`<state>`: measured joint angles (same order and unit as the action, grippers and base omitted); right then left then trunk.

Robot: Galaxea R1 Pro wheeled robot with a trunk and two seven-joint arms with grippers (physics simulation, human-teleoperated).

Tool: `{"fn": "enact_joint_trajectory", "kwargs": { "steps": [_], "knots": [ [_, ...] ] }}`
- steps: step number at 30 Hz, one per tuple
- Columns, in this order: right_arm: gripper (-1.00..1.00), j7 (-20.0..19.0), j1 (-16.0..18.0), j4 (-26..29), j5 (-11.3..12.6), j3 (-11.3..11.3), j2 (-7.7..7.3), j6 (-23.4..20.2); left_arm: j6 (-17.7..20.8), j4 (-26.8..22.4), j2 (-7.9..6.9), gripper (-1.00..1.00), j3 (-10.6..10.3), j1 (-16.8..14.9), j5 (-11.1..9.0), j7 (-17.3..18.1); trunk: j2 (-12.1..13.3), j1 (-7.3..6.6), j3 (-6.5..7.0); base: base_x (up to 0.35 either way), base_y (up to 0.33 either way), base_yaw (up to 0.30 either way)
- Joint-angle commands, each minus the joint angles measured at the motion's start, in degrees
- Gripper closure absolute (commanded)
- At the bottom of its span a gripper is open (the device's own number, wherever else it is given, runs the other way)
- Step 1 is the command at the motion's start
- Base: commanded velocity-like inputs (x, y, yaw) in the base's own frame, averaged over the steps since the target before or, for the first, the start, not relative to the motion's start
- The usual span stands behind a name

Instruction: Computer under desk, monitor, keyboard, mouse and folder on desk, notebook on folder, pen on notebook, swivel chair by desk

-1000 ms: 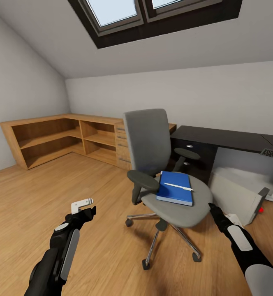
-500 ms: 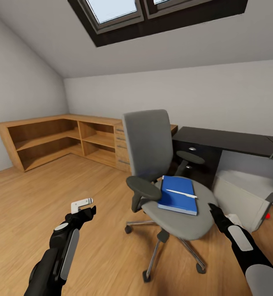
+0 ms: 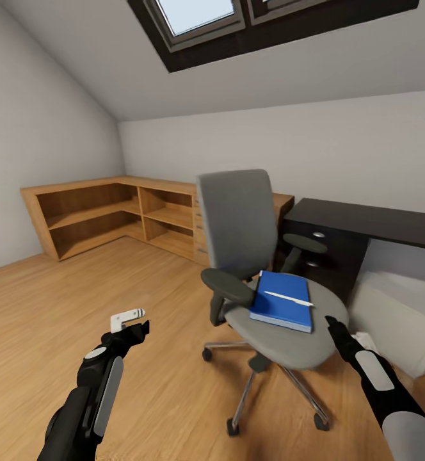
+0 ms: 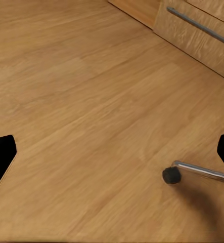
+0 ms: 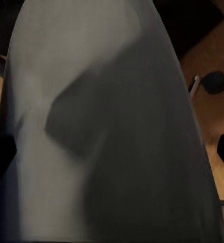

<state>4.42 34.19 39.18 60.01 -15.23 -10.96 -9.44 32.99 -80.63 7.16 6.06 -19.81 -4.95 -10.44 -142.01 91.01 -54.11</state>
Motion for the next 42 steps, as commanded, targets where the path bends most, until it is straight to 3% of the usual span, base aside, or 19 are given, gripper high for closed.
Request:
{"fn": "enact_joint_trajectory", "kwargs": {
  "steps": [1, 7, 19, 34, 42],
  "knots": [
    [-1.0, 0.4, -0.1, 0.0, 0.9, 0.2, 0.03, -0.3, 0.2, 0.0, 0.04, -1.0, 0.0, -0.1, -0.6, -0.4, 0.0, 0.0, -0.09, 0.0, 0.0, 0.258],
    [-1.0, 0.3, -0.1, 0.0, 0.9, 0.2, 0.06, -0.2, 0.2, 0.0, 0.04, -1.0, 0.0, -0.1, -0.6, -0.4, 0.0, 0.0, -0.22, 0.0, 0.0, 0.234],
    [-1.0, 0.3, -0.1, 0.0, 0.9, 0.2, 0.07, -0.2, 0.2, 0.0, 0.07, -1.0, 0.0, -0.1, -0.6, -0.4, 0.0, 0.0, -0.24, -0.009, -0.004, 0.014],
    [-1.0, 0.4, -0.1, -0.2, 0.8, 0.3, 0.14, 0.0, 0.2, 0.0, 0.06, -1.0, 0.0, -0.1, -0.6, -0.4, 0.0, 0.0, -0.24, -0.244, -0.132, 0.0],
    [-1.0, 0.4, -0.1, -0.2, 0.8, 0.4, 0.22, -0.3, 0.2, -0.4, 0.19, -1.0, 0.0, -0.1, -0.8, -0.4, 0.0, 0.0, -0.24, -0.065, -0.04, 0.0]
  ]
}}
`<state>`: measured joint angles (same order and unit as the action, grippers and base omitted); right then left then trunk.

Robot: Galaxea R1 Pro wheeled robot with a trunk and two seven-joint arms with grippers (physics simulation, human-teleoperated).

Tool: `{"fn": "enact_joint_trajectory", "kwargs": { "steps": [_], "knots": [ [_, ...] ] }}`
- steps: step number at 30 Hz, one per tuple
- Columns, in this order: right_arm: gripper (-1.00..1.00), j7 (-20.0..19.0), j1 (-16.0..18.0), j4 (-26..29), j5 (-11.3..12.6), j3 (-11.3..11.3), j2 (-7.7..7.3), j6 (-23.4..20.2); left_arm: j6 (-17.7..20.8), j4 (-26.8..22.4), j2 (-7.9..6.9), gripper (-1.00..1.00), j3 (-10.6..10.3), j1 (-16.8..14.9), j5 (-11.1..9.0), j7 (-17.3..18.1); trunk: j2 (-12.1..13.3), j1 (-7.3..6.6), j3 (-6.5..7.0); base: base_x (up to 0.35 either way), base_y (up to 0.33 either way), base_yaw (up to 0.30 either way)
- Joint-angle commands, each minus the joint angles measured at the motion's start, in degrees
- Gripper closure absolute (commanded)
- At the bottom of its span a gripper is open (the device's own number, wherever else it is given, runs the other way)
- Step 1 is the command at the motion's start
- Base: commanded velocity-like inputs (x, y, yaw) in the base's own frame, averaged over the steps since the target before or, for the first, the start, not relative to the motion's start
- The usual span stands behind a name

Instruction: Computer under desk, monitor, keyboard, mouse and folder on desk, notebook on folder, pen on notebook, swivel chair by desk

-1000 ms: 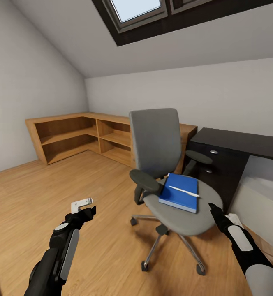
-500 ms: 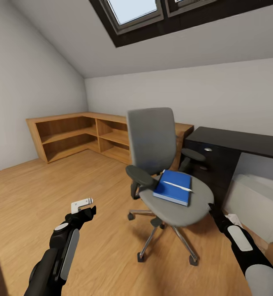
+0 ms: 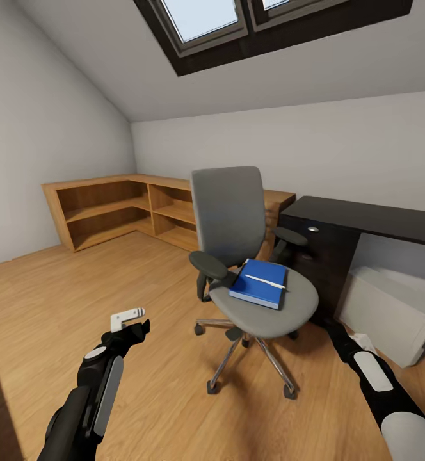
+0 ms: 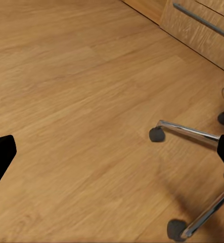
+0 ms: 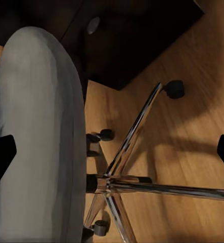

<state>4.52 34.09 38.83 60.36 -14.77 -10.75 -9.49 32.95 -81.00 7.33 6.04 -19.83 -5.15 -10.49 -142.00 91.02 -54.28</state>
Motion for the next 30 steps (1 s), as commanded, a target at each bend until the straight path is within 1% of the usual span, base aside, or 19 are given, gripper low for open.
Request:
{"fn": "enact_joint_trajectory", "kwargs": {
  "steps": [1, 4, 12, 27, 30],
  "knots": [
    [-1.0, 0.3, 0.0, 0.1, 0.5, -0.1, 0.01, -0.3, 0.2, -0.2, 0.07, -1.0, 0.0, 0.0, -0.6, -0.4, 0.0, -0.01, -0.06, -0.01, -0.006, 0.0],
    [-1.0, 0.4, 0.0, 0.1, 0.5, -0.1, 0.02, -0.4, 0.2, -1.1, 0.23, -1.0, 0.0, 0.0, -1.0, -0.5, -1.2, 0.65, -0.6, -0.005, -0.003, 0.0],
    [-1.0, 0.3, 0.0, 0.1, 0.5, 0.0, 0.09, -0.4, 0.2, -1.7, 0.31, -1.0, 0.1, 0.0, -1.7, -0.6, -1.4, 0.86, -2.37, -0.001, -0.001, 0.0],
    [-1.0, 0.2, 0.0, 0.5, 0.5, 0.2, 0.28, -0.5, 0.2, -1.7, 0.32, -1.0, 0.1, 0.0, -1.7, -0.8, -1.6, 1.25, -5.69, 0.0, 0.0, 0.0],
    [-1.0, 0.3, 0.0, 0.3, 0.5, 0.7, 0.95, -0.5, 0.2, -1.6, 0.26, -1.0, 0.1, 0.0, -1.7, -0.8, -1.6, 1.25, -5.69, 0.0, 0.0, 0.0]
  ]
}}
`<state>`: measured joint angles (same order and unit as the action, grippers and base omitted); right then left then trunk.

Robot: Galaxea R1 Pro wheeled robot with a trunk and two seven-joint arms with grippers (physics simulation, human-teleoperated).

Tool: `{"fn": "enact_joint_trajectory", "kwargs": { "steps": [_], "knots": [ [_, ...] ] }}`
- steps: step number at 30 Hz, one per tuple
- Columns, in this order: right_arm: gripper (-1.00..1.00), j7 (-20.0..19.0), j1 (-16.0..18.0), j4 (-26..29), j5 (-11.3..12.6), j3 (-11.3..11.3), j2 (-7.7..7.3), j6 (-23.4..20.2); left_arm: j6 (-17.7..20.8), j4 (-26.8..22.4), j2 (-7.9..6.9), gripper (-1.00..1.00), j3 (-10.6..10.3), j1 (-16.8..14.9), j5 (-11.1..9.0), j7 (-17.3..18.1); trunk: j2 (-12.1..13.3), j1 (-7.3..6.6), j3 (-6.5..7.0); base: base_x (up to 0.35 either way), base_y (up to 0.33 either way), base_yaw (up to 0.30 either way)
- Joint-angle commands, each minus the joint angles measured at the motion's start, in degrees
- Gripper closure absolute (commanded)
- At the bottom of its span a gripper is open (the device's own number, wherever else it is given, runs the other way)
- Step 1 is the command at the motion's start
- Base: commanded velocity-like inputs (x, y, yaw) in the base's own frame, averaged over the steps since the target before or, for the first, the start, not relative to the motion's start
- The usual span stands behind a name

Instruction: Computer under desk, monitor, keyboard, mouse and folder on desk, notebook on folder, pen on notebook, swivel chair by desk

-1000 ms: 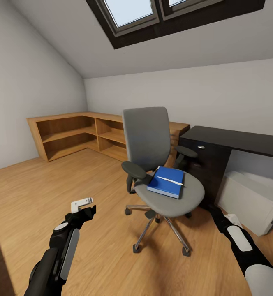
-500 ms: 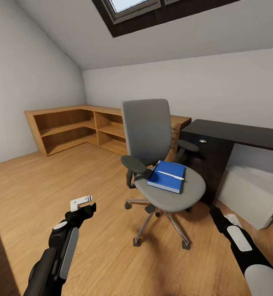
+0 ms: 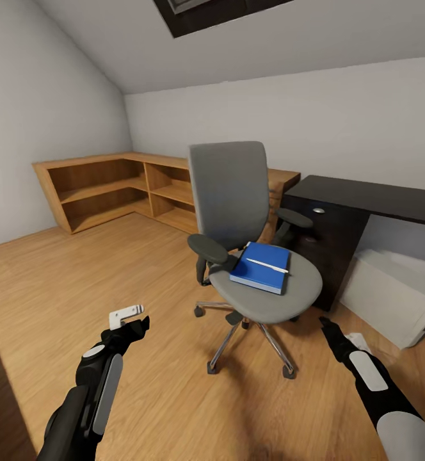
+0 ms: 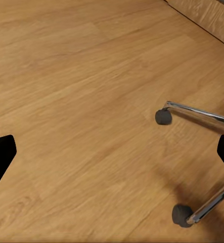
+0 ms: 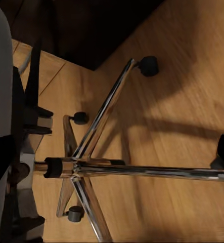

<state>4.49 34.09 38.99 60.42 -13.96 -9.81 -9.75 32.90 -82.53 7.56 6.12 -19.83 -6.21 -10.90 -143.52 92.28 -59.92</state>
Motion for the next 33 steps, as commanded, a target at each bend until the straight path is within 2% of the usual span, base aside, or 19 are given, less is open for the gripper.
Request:
{"fn": "enact_joint_trajectory", "kwargs": {
  "steps": [1, 3, 14, 25, 31, 32, 33],
  "knots": [
    [-1.0, 0.3, 0.0, 0.1, 0.4, 0.3, 0.3, -0.3, 0.2, 0.0, 0.0, -1.0, 0.0, 0.0, -0.6, -0.4, 0.0, -0.01, -0.06, 0.0, 0.0, 0.0],
    [-1.0, 0.3, 0.0, 0.0, 0.4, 1.9, 0.81, -0.3, 0.3, 0.8, -0.15, -1.0, 0.0, 0.0, -0.6, -0.2, 0.0, -0.01, -0.06, 0.0, 0.0, 0.0],
    [-1.0, 0.3, 0.0, -0.1, 0.4, 2.8, 2.91, -0.3, 0.2, 1.6, -0.26, -1.0, 0.0, 0.0, -0.6, -0.2, 0.0, -0.01, -0.06, 0.0, 0.0, 0.0],
    [-1.0, 0.3, 0.0, -0.1, 0.4, 4.5, 3.52, -0.3, 0.2, 1.6, -0.26, -1.0, 0.0, 0.0, -0.6, -0.2, 0.0, -0.01, -0.06, 0.0, 0.0, 0.0],
    [-1.0, 0.3, 0.0, -0.1, 0.4, 6.4, 4.1, -0.3, 0.3, 1.6, -0.26, -1.0, 0.0, 0.0, -0.5, -0.2, 0.0, -0.01, -0.06, 0.0, 0.0, 0.0],
    [-1.0, 0.3, 0.0, 0.0, 0.4, 7.8, 4.23, -0.2, 0.3, 1.6, -0.26, -1.0, 0.0, 0.0, -0.5, -0.2, 0.0, -0.01, -0.06, 0.0, 0.0, 0.0],
    [-1.0, 0.3, 0.0, 0.0, 0.4, 7.9, 4.24, -0.2, 0.3, 1.6, -0.26, -1.0, 0.0, 0.0, -0.5, -0.2, 0.0, -0.01, -0.06, 0.0, 0.0, 0.0]
  ]
}}
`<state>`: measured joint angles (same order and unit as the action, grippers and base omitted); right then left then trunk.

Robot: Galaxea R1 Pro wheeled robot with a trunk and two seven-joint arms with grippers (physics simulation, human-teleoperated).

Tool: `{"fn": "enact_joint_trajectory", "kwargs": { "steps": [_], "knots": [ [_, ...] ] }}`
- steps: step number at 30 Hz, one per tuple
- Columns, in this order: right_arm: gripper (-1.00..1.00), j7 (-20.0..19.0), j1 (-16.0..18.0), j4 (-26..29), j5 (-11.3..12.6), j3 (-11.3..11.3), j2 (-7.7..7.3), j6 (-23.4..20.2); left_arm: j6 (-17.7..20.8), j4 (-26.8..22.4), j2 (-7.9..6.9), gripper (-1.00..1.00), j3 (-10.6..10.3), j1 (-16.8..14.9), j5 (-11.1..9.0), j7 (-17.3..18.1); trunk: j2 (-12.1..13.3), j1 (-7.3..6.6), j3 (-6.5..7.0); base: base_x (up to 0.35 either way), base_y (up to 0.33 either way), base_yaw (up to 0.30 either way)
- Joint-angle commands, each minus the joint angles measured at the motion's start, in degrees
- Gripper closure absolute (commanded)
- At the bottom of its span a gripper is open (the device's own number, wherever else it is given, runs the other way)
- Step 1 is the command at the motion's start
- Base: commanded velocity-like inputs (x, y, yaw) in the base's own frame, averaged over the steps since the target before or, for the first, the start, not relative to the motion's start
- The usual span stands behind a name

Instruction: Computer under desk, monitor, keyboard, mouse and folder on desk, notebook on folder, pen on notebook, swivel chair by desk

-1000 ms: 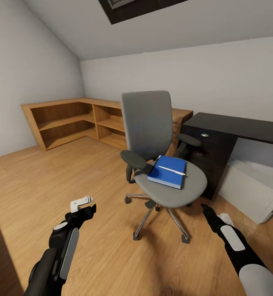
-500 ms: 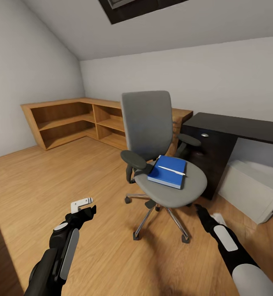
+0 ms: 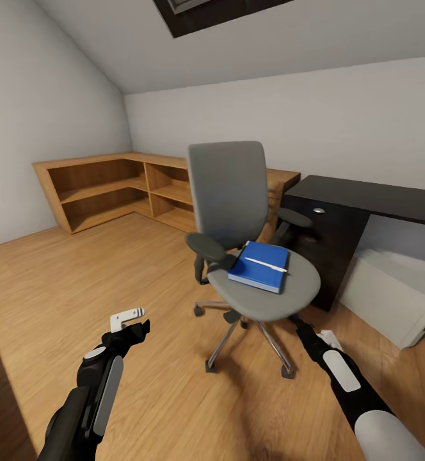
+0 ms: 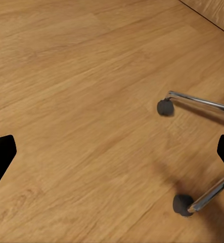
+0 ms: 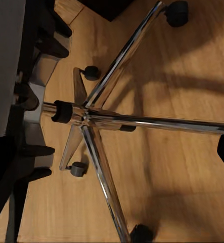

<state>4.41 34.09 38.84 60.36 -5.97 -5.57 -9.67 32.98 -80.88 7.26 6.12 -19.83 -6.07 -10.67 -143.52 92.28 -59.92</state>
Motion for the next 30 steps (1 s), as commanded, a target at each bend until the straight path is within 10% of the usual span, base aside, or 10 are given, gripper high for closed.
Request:
{"fn": "enact_joint_trajectory", "kwargs": {
  "steps": [1, 30],
  "knots": [
    [-1.0, 0.3, 0.0, 0.1, 0.5, 0.1, 0.01, -0.3, 0.2, -0.1, 0.03, -1.0, 0.0, 0.0, -0.6, -0.4, 0.0, -0.01, -0.06, 0.0, 0.0, 0.0],
    [-1.0, 0.3, 0.0, 0.1, 0.5, 0.8, 0.03, -0.2, 0.2, -0.1, 0.03, -1.0, 0.0, 0.0, -0.6, -0.3, 0.0, -0.01, -0.06, 0.266, 0.0, 0.0]
  ]
}}
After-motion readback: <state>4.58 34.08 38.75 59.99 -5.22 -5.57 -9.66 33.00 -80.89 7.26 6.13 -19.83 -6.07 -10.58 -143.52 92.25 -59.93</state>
